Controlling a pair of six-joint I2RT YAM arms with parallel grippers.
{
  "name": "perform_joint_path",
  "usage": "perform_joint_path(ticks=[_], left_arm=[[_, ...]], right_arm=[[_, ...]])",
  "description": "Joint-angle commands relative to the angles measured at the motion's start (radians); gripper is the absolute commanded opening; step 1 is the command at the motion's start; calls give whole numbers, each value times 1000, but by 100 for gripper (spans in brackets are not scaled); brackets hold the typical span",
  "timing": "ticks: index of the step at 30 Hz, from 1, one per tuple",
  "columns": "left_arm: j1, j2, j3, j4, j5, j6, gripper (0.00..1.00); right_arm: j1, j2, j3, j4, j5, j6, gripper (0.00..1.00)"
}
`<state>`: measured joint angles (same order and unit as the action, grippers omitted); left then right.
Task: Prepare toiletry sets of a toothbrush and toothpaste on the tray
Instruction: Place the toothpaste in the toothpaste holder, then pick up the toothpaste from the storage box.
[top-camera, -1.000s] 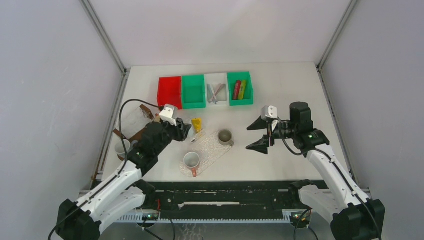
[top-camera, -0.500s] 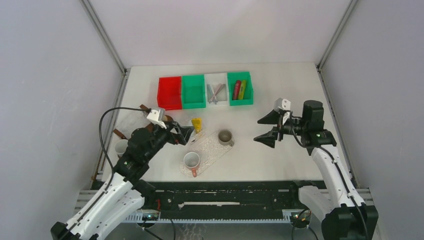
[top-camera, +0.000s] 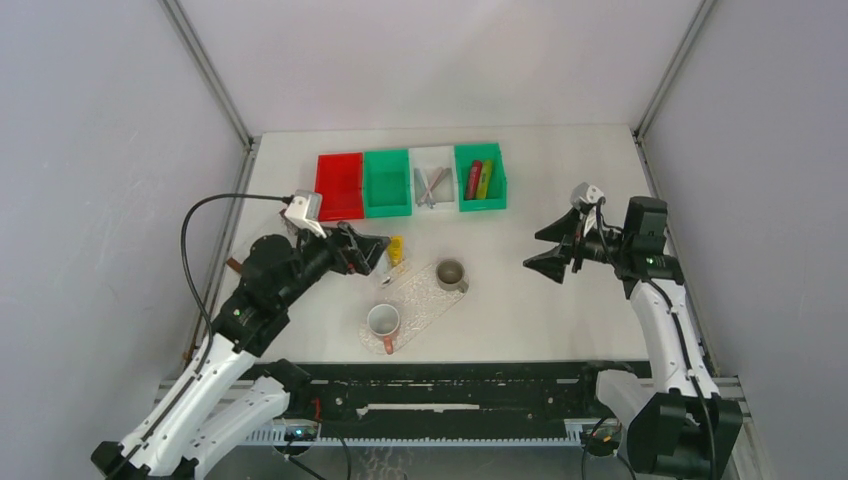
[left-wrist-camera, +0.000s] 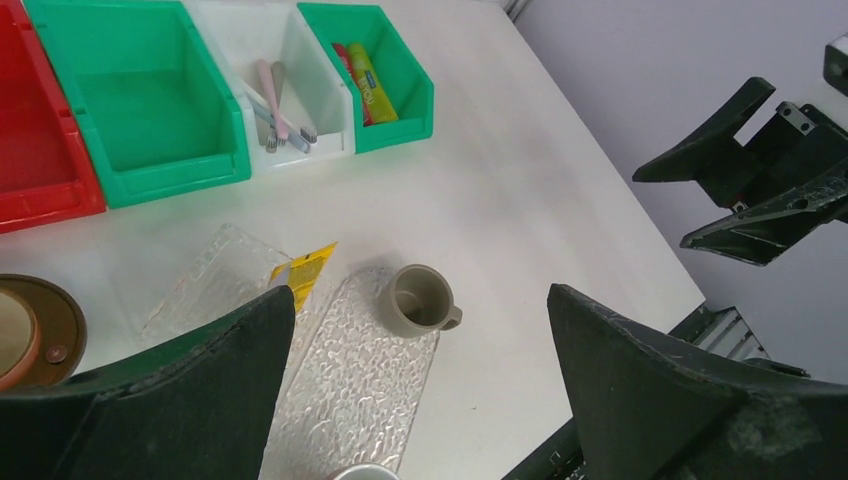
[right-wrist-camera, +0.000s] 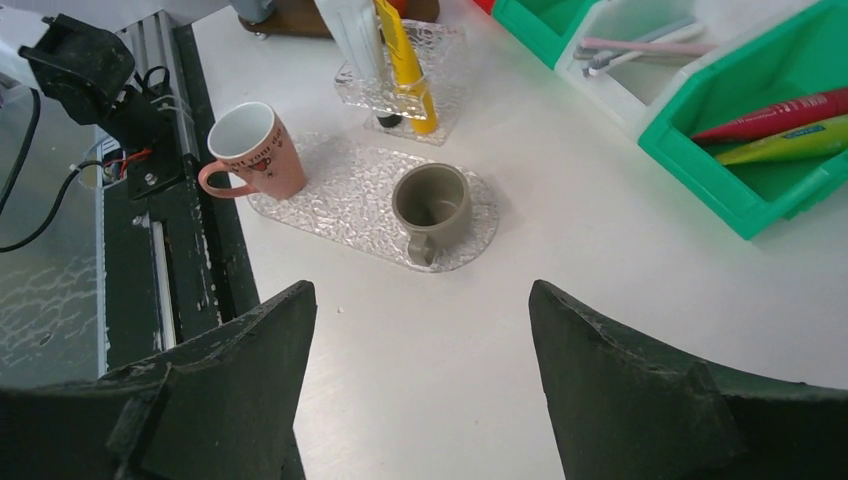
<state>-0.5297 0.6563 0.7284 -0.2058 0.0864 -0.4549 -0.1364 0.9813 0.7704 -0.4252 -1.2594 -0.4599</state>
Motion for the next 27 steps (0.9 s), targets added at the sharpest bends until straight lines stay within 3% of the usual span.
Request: perform_joint_path(ticks=[1,9,13,16,22,27], left_arm=[[5,15,110,-70,-14,30,100],[37,8,213,-187,-159,291,100],[140,40,201,-139,-129,328,100],[202,65,164,-40,-85,337,100],[273,96,91,35,-81,405,100],[315,86,81,18,-69,421,100]], right_arm=[[5,35,72,-16,58,27,85],[215,238,379,-166,416,19,84],[345,423,604,-223,601,60,81],[418,552,723,-189,735,170,81],[533,786,924,-96,1173,517,81],[547,944,1020,-72,1281,655,78]])
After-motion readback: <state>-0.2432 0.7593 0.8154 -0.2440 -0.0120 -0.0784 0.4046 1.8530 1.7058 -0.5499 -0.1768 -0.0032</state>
